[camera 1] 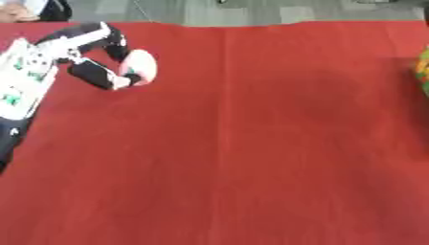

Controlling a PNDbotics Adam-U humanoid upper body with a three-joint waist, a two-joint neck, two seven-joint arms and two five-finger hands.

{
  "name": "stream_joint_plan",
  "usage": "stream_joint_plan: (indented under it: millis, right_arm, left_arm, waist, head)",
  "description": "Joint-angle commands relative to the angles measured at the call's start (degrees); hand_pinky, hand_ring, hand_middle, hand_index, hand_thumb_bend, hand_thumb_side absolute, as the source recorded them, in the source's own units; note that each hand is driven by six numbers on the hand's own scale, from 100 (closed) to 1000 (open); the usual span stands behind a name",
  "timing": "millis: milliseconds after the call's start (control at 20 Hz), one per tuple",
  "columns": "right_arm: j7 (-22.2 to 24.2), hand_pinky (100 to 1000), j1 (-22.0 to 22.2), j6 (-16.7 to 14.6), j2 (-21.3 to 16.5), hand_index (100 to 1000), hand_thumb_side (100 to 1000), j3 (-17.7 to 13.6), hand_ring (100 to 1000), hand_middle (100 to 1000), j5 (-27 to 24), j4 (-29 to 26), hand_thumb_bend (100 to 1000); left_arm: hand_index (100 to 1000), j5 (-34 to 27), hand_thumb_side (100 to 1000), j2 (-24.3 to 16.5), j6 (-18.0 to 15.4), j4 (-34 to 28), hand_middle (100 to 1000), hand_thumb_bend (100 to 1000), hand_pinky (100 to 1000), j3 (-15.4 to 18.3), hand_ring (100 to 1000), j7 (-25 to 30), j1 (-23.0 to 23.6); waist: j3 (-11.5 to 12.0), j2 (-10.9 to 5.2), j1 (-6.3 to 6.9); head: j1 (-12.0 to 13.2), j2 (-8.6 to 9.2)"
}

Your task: Pick up the objects with one hand, pass them to the other hand, and then place them into the box on the other side of the table.

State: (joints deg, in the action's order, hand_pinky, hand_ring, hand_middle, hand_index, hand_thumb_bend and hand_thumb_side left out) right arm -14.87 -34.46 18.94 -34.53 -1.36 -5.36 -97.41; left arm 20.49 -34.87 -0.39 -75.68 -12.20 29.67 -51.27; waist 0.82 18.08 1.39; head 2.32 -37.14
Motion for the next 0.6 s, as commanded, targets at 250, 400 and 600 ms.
stream_joint_plan:
  millis: [250,400,600]
  right_arm:
    - [0.19,772,-1.45,-0.16,-2.08,763,254,-0.36,784,682,-0.31,-1.44,400]
    - [0.55,772,-2.18,-0.16,-2.03,764,251,-0.01,784,682,-0.34,-1.97,399]
    - [1.08,772,-3.56,-0.14,-1.58,764,245,0.50,785,682,-0.62,-2.82,399]
  left_arm:
    - [443,-1.35,100,-3.44,-0.87,-9.30,527,335,712,0.03,581,-3.29,1.82]
    - [442,-3.64,100,-3.58,-1.03,-11.58,514,317,706,-0.22,559,-5.71,3.17]
    - [442,-6.96,100,-3.54,-1.30,-12.53,498,290,699,-0.51,535,-8.88,4.64]
  waist:
    - [0.27,-6.06,-0.25]
    - [0.29,-6.08,-0.43]
    - [0.28,-6.10,-0.66]
  head:
    - [-0.36,0.46]
    - [-0.52,0.54]
    - [-0.67,0.68]
